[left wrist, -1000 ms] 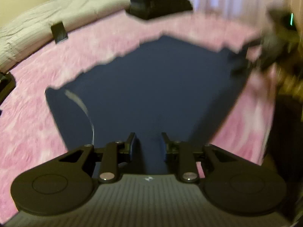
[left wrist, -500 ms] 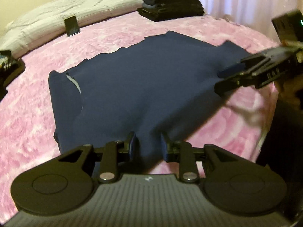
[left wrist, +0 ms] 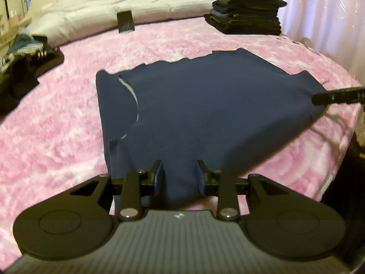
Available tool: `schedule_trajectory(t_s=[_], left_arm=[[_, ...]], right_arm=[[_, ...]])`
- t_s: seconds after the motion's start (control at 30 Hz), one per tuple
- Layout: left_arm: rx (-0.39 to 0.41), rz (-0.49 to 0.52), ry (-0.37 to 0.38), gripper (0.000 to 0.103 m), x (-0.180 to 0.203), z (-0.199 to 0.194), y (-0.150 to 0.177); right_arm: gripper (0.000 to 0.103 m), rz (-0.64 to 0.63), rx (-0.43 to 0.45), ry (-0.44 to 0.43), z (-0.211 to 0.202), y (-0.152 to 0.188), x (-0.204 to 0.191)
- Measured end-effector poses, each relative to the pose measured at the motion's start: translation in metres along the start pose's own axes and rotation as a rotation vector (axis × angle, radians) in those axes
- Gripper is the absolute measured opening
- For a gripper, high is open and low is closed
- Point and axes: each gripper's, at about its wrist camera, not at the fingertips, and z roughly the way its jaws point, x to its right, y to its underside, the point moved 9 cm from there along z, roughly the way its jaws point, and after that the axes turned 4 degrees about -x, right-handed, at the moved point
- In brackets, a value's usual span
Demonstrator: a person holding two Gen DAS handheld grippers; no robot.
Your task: Fold clothes
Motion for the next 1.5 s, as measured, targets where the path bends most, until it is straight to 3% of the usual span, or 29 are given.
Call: schedule_trajectory(t_s=[0.13, 0.33, 0.53, 0.63, 0.8, 1.03, 1.23, 1.4, 1.5], left_arm=[[-0.021, 0.051, -0.031, 0.028, 0.004, 0.007, 0.010], [-0.021, 0.017, -0.019, 0.028, 0.001, 0.006, 0.012], [-0.020, 0.008, -0.013, 0.030, 0.000, 0.006, 0.013], [-0.022, 0.009, -0.016, 0.032, -0.001, 0.006, 0.012], [-0.019, 0.034, -0.024, 0.029, 0.003, -0.001, 0.005], [0.051, 0.090, 0.028, 0.029, 0.033, -0.016, -0.017], [-0.022, 0.112, 0.058, 0.029, 0.049, 0.014, -0.007], [0.012, 0.107, 0.069, 0.030, 0.055, 0.006, -0.015], [0.044, 0.111, 0.122, 0.030, 0.067, 0.002, -0.027]], right_arm=[[0.074, 0.030, -0.028, 0.017, 0.005, 0.007, 0.013], [0.074, 0.091, -0.006, 0.016, -0.006, 0.005, 0.024], [0.074, 0.177, 0.016, 0.071, -0.014, 0.005, 0.051], [0.074, 0.175, 0.025, 0.138, -0.019, 0.006, 0.065], [0.074, 0.243, 0.034, 0.165, -0.032, 0.009, 0.083], [0.074, 0.298, 0.039, 0.121, -0.043, 0.013, 0.080], [0.074, 0.335, 0.025, 0.102, -0.034, 0.018, 0.077], [0.074, 0.364, 0.036, 0.081, -0.029, 0.015, 0.075], [0.074, 0.395, 0.064, 0.078, -0.024, 0.010, 0.076]])
